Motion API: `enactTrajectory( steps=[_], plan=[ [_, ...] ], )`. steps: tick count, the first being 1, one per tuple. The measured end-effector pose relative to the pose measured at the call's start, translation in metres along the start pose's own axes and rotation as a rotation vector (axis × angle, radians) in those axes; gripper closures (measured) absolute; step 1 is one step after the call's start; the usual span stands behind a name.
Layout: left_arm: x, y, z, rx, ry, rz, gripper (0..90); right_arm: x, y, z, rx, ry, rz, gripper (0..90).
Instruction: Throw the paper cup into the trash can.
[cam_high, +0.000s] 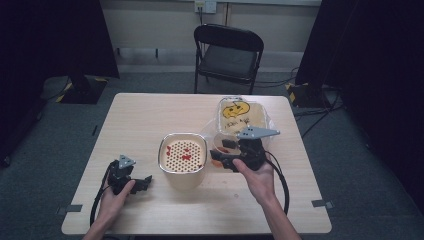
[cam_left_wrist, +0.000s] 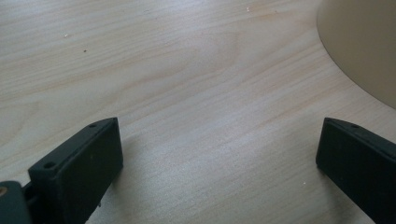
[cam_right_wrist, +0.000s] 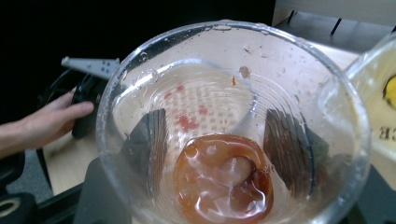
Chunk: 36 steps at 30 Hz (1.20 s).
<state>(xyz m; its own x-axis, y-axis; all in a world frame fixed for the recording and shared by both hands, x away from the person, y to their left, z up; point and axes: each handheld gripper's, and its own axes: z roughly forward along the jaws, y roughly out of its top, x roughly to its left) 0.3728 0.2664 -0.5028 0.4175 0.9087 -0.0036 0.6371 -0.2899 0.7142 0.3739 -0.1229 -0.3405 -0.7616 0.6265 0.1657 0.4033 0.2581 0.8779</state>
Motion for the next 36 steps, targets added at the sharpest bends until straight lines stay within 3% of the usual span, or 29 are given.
enactTrajectory(
  steps=[5,13,14,17,18,20,25,28,29,30,31,32,33,36],
  plan=[
    [0.000,0.000,0.000,0.000,0.000,0.000,0.0,0.000,0.025,0.013,-0.064,-0.007,-0.019,41.4],
    [0.000,0.000,0.000,0.000,0.000,0.000,0.0,0.000,0.048,0.036,-0.146,-0.033,-0.052,42.0],
    [0.000,0.000,0.000,0.000,0.000,0.000,0.0,-0.001,0.053,0.043,-0.159,-0.051,-0.074,42.0],
    [0.000,0.000,0.000,0.000,0.000,0.000,0.0,-0.003,0.056,0.049,-0.178,-0.063,-0.075,42.0],
    [0.000,0.000,0.000,0.000,0.000,0.000,0.0,-0.005,0.057,0.055,-0.198,-0.095,-0.080,42.0],
    [0.000,0.000,0.000,0.001,0.000,0.001,0.0,-0.008,0.058,0.061,-0.215,-0.109,-0.083,42.0],
    [0.000,0.000,0.000,0.000,0.000,-0.001,0.0,-0.009,0.058,0.072,-0.235,-0.158,-0.125,42.3],
    [0.000,0.000,0.000,-0.001,-0.001,-0.001,0.0,-0.005,0.063,0.078,-0.226,-0.201,-0.205,42.6],
    [0.000,0.000,0.000,-0.001,-0.001,-0.001,0.0,-0.005,0.063,0.078,-0.226,-0.201,-0.205,42.6],
    [0.000,0.000,0.000,-0.001,-0.001,-0.001,0.0,-0.003,0.066,0.081,-0.204,-0.230,-0.258,42.8],
    [0.000,0.000,0.000,-0.001,-0.001,-0.001,0.0,-0.003,0.066,0.081,-0.204,-0.230,-0.258,42.8],
    [0.000,0.000,0.000,0.000,-0.001,-0.001,0.0,-0.001,0.068,0.082,-0.192,-0.250,-0.288,42.9],
    [0.000,0.000,0.000,0.000,-0.002,-0.001,0.0,0.003,0.070,0.085,-0.165,-0.279,-0.352,42.9],
    [0.000,0.000,0.000,0.001,-0.003,-0.001,0.0,0.008,0.072,0.088,-0.120,-0.322,-0.448,42.8]
  ],
)
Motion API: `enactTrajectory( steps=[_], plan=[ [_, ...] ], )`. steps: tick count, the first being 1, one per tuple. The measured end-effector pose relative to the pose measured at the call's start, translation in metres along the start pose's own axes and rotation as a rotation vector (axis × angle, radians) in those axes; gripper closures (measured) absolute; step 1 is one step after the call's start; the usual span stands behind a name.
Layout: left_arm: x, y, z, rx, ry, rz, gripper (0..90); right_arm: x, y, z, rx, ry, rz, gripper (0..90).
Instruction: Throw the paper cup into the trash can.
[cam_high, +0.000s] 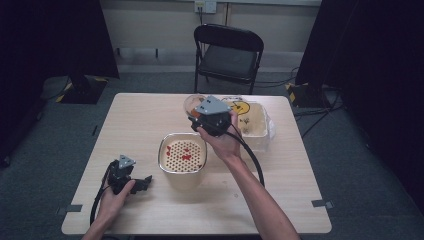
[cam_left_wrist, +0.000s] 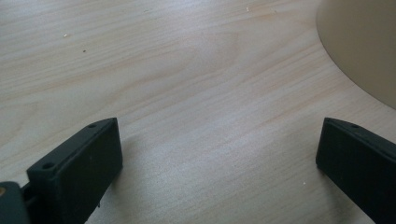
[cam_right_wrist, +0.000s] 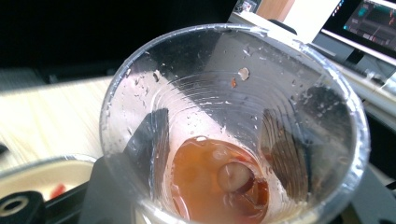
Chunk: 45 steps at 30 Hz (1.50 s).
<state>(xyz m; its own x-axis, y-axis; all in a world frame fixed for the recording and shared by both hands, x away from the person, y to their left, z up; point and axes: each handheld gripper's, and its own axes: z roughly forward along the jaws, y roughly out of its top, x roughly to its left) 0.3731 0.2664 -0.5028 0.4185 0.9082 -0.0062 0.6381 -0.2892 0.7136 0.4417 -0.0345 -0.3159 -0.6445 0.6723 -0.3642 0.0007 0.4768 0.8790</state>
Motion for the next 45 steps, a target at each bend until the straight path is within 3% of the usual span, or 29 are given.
enactTrajectory(
  steps=[1,2,3,4,5,7,10,12,13,14,15,16,17,19,20,21,22,23,25,26,30,34,37,41,42,45],
  plan=[
    [0.000,0.000,0.000,0.000,-0.001,-0.001,0.0,0.002,0.001,0.001,0.013,-0.013,-0.039,42.9],
    [0.000,0.000,0.000,0.000,-0.001,-0.001,0.0,0.002,0.001,0.001,0.013,-0.013,-0.039,42.9],
    [0.000,0.000,0.000,0.000,0.000,0.000,0.0,0.005,0.001,0.003,0.034,-0.023,-0.097,42.9],
    [0.000,0.000,0.000,0.000,0.000,0.000,0.0,0.005,0.001,0.003,0.034,-0.023,-0.097,42.9],
    [0.000,0.000,0.000,0.000,-0.001,0.000,0.0,0.008,0.001,0.005,0.057,-0.028,-0.149,43.0],
    [0.000,0.000,0.000,0.000,0.000,0.000,0.0,0.011,0.000,0.006,0.078,-0.040,-0.195,43.2],
    [0.000,0.000,0.000,0.000,0.000,0.000,0.0,0.017,-0.002,0.008,0.112,-0.060,-0.302,43.6],
    [0.000,0.000,0.000,0.000,0.000,0.000,0.0,0.019,-0.002,0.009,0.126,-0.064,-0.325,43.7],
    [0.000,0.000,0.000,0.000,-0.001,0.000,0.0,0.021,-0.002,0.009,0.133,-0.081,-0.359,44.0],
    [0.000,0.000,0.000,0.000,0.000,0.000,0.0,0.027,-0.004,0.011,0.160,-0.089,-0.422,44.0],
    [0.000,0.000,0.000,0.000,-0.001,0.001,0.0,0.027,-0.004,0.011,0.160,-0.089,-0.422,44.0],
    [0.000,0.000,0.000,0.000,-0.001,0.001,0.0,0.032,-0.006,0.014,0.188,-0.088,-0.482,44.1],
    [0.000,0.000,0.000,-0.001,-0.002,0.001,0.0,0.032,-0.006,0.014,0.188,-0.088,-0.482,44.1],
    [0.000,0.000,0.000,0.000,-0.001,0.001,0.0,0.037,-0.009,0.016,0.204,-0.098,-0.533,44.3],
    [0.000,0.000,0.000,-0.001,-0.001,0.001,0.0,0.043,-0.011,0.018,0.231,-0.116,-0.620,44.6],
    [0.000,0.000,0.000,0.000,-0.001,0.001,0.0,0.043,-0.011,0.018,0.231,-0.116,-0.620,44.6],
    [0.000,0.000,0.000,0.000,-0.002,0.001,0.0,0.049,-0.013,0.020,0.256,-0.136,-0.722,45.0],
    [0.000,0.000,0.000,0.000,-0.002,0.001,0.0,0.049,-0.013,0.020,0.256,-0.136,-0.722,45.0],
    [0.000,0.000,0.000,0.000,-0.003,0.000,0.0,0.056,-0.015,0.022,0.272,-0.174,-0.805,45.7],
    [0.000,0.000,0.000,0.000,-0.002,0.000,0.0,0.057,-0.016,0.023,0.278,-0.171,-0.834,45.6],
    [0.000,0.000,0.000,0.000,-0.002,0.000,0.0,0.062,-0.020,0.024,0.301,-0.193,-0.923,45.8],
    [0.000,0.000,0.000,0.000,-0.003,0.000,0.0,0.063,-0.021,0.022,0.304,-0.211,-0.966,46.0],
    [0.000,0.000,0.000,0.000,-0.003,0.000,0.0,0.068,-0.025,0.021,0.323,-0.251,-1.083,46.2],
    [0.000,0.000,0.000,0.000,-0.003,0.000,0.0,0.071,-0.028,0.019,0.328,-0.279,-1.167,46.3],
    [0.000,0.000,0.000,0.000,-0.002,0.000,0.0,0.073,-0.030,0.019,0.335,-0.289,-1.226,46.7],
    [0.000,0.000,0.000,-0.001,-0.002,0.001,0.0,0.076,-0.032,0.018,0.339,-0.299,-1.256,46.8]
  ],
)
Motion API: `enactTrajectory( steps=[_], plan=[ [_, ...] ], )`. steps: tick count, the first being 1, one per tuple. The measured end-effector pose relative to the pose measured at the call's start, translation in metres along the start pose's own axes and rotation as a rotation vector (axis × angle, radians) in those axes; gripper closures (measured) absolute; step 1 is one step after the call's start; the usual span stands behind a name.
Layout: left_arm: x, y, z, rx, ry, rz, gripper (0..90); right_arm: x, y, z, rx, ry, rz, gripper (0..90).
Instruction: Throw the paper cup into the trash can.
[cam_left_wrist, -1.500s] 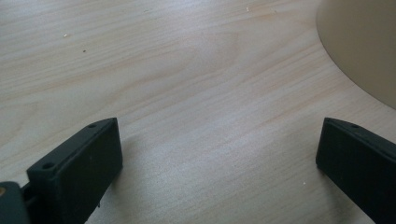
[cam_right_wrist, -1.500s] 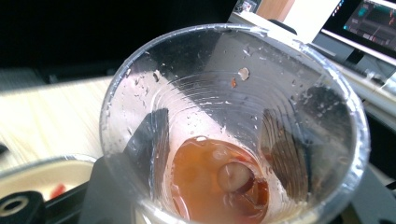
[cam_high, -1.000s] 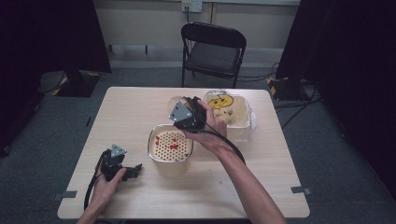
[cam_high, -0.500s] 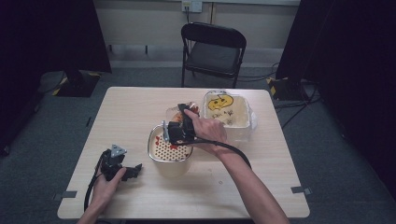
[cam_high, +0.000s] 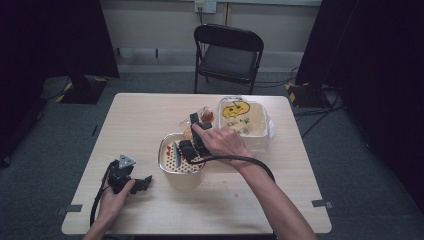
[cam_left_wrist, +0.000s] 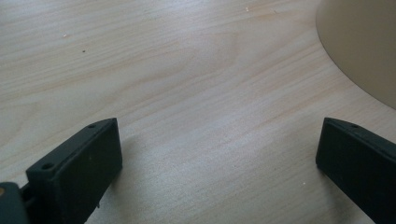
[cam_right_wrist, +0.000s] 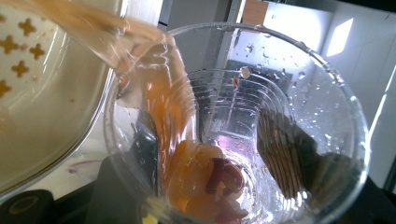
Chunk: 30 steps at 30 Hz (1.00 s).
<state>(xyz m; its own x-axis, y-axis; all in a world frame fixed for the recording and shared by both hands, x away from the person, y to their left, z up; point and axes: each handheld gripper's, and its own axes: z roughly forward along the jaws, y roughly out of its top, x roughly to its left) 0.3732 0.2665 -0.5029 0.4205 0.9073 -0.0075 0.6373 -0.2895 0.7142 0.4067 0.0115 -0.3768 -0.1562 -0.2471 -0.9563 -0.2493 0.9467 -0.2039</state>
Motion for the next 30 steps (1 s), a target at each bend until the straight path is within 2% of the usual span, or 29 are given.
enactTrajectory(
  steps=[1,2,3,5,6,8,10,12,14,15,16,20,22,23,25,26,28,29,30],
  plan=[
    [0.000,0.000,0.000,0.000,0.001,0.000,0.0,0.000,0.000,-0.001,-0.001,-0.006,-0.015,46.8],
    [0.000,0.000,0.000,0.001,0.000,0.000,0.0,0.003,0.001,-0.002,-0.001,-0.026,-0.051,47.3],
    [0.000,0.000,0.000,0.000,0.000,0.000,0.0,0.003,0.001,-0.002,-0.001,-0.026,-0.051,47.3],
    [0.000,0.000,0.000,0.000,0.000,-0.001,0.0,0.004,0.004,-0.003,-0.004,-0.056,-0.143,47.5],
    [0.000,0.000,0.000,0.000,0.000,-0.001,0.0,0.004,0.004,-0.003,-0.004,-0.056,-0.143,47.5],
    [0.000,0.000,0.000,0.000,0.000,-0.001,0.0,0.005,0.005,-0.004,0.002,-0.072,-0.194,47.5],
    [0.000,0.000,0.000,0.000,0.000,-0.001,0.0,0.006,0.005,-0.005,0.008,-0.077,-0.203,47.5],
    [0.000,0.000,0.000,0.000,0.000,-0.001,0.0,0.007,0.006,-0.006,0.010,-0.086,-0.244,47.5],
    [-0.001,0.000,0.000,-0.005,0.001,-0.007,0.0,0.008,0.006,-0.007,0.011,-0.086,-0.260,47.5],
    [0.000,0.000,0.000,0.000,0.000,0.000,0.0,0.008,0.006,-0.008,0.014,-0.100,-0.294,47.5],
    [0.000,0.000,0.000,0.000,0.000,-0.001,0.0,0.008,0.006,-0.008,0.014,-0.100,-0.294,47.5],
    [0.000,0.000,0.000,0.001,0.002,0.003,0.0,0.006,0.005,-0.011,0.021,-0.117,-0.346,47.6],
    [0.000,0.000,0.000,-0.001,0.002,0.001,0.0,0.008,0.005,-0.012,0.027,-0.125,-0.389,47.6],
    [0.000,0.000,0.000,-0.001,0.002,0.001,0.0,0.008,0.005,-0.013,0.033,-0.129,-0.441,47.7],
    [0.000,0.000,0.000,-0.001,0.002,0.000,0.0,0.009,0.006,-0.014,0.026,-0.128,-0.426,47.7],
    [0.000,0.000,0.000,0.000,0.002,0.001,0.0,0.010,0.006,-0.015,0.032,-0.133,-0.442,47.7],
    [0.000,0.000,0.000,-0.001,0.001,0.000,0.0,0.010,0.006,-0.015,0.037,-0.126,-0.442,47.7],
    [0.000,0.000,0.000,0.000,0.002,0.001,0.0,0.011,0.006,-0.014,0.027,-0.137,-0.484,47.8],
    [0.000,0.000,0.000,-0.001,0.001,0.000,0.0,0.012,0.006,-0.014,0.033,-0.140,-0.494,47.8]
  ],
)
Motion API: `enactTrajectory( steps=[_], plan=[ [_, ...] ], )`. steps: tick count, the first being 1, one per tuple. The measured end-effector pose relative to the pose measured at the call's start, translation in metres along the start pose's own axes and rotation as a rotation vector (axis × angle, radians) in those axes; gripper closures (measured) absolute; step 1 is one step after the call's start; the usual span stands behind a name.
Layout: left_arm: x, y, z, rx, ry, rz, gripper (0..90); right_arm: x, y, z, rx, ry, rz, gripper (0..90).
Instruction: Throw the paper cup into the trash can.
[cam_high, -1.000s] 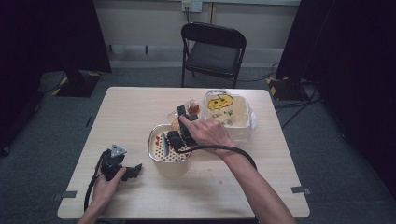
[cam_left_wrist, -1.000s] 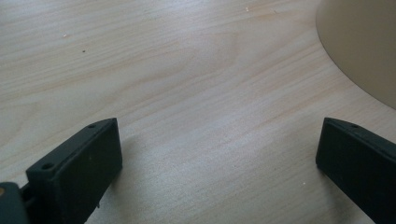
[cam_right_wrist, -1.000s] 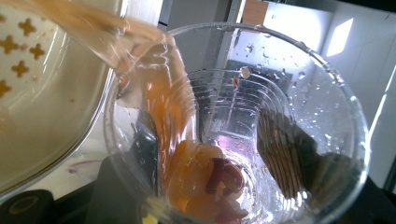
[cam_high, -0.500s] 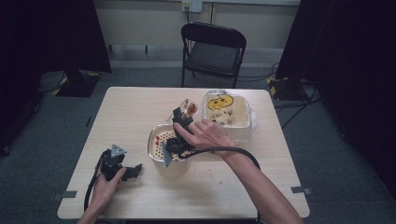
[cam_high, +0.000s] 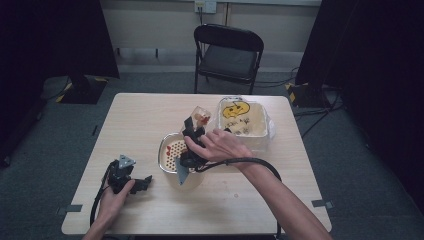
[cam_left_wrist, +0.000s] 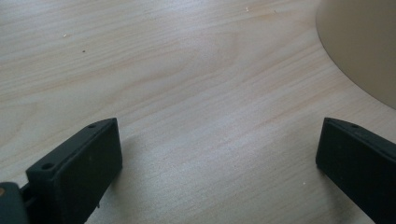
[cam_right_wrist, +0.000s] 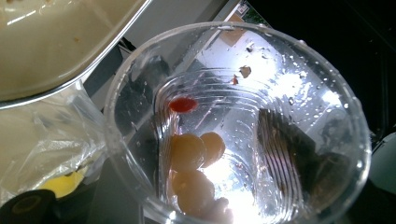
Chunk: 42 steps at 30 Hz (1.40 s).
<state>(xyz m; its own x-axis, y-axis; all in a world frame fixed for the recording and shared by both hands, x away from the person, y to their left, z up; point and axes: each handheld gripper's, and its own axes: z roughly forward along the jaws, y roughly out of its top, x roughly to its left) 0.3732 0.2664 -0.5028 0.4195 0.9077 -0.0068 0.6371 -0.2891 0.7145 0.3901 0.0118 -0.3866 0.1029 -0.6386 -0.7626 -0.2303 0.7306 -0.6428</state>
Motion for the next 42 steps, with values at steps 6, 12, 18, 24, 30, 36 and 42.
enactTrajectory(
  steps=[6,12,18,24,30,36,42],
  plan=[
    [0.000,0.000,0.000,0.000,-0.001,0.000,0.0,-0.002,-0.001,-0.002,0.003,-0.027,-0.064,47.8],
    [0.000,0.000,0.000,0.000,-0.001,-0.001,0.0,-0.005,-0.007,-0.006,0.023,-0.046,-0.115,47.9],
    [0.000,0.000,0.000,0.000,0.000,-0.001,0.0,-0.007,-0.008,-0.007,0.024,-0.057,-0.134,48.1],
    [0.000,0.000,0.000,0.000,0.000,0.000,0.0,-0.010,-0.008,-0.008,0.027,-0.069,-0.131,48.5],
    [0.000,0.000,0.000,0.000,-0.001,-0.001,0.0,-0.022,-0.012,-0.011,0.033,-0.074,-0.053,48.8],
    [0.000,0.000,0.000,0.000,-0.001,-0.001,0.0,-0.025,-0.015,-0.011,0.009,-0.044,0.110,49.0],
    [0.000,0.000,0.000,0.001,0.000,0.003,0.0,-0.033,-0.029,-0.007,-0.046,0.055,0.389,49.0]
  ],
)
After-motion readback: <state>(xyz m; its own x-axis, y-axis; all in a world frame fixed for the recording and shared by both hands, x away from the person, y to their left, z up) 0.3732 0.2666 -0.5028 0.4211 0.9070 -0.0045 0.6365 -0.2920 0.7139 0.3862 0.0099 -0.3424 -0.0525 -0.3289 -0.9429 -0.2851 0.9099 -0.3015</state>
